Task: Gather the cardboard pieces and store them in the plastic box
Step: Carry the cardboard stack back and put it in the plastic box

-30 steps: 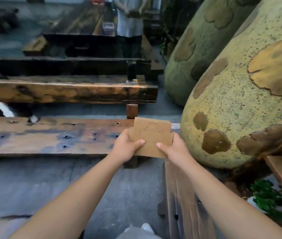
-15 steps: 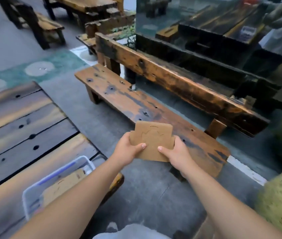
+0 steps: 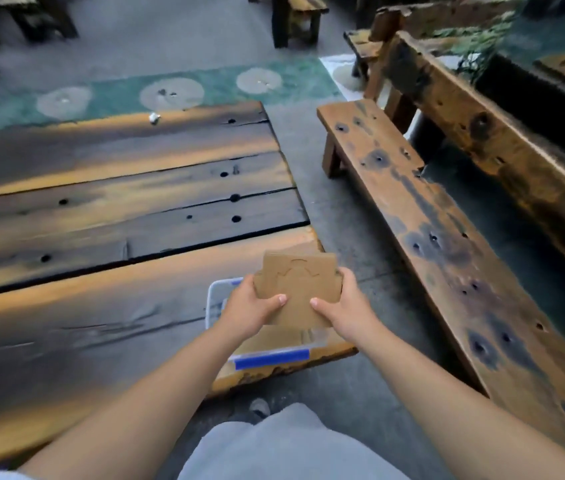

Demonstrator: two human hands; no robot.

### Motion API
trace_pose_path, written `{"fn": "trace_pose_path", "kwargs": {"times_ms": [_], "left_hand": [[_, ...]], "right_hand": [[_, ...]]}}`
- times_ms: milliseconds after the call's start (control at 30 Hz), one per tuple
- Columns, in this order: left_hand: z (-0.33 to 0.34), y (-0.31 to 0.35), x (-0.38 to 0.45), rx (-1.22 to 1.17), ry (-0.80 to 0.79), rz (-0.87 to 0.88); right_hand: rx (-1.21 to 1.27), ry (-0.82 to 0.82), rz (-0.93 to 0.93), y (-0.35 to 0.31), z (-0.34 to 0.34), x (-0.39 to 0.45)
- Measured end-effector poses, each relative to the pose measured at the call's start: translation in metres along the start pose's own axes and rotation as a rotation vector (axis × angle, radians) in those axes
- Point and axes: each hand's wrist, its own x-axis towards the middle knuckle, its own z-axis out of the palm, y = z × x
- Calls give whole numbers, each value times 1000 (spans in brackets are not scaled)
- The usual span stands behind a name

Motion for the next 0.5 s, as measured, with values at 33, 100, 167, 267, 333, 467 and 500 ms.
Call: {"fn": "trace_pose_path", "kwargs": {"times_ms": [33,100,167,267,333,467,500], "left_hand": [[-10,-9,3,2,18,-17],[-25,-26,9,35,41,-19],[-35,-41,16,72,34,-20],[-42,-59,27,108,18,-42],[-43,-69,34,141,15,-43],[-44,-82,44,237,-3,-69],[-43,-84,45,263,-12,-74]], "right_hand": [[-11,-22,4,-3,13,2],[-34,-65,2,-6,35,6],[-57,-86,7,-5,51,12],[-99,-94,43,-2,66,20],[-138,-105,68,-1,73,24],[-147,-109,104,7,82,31],[-156,-108,113,9,84,32]]}}
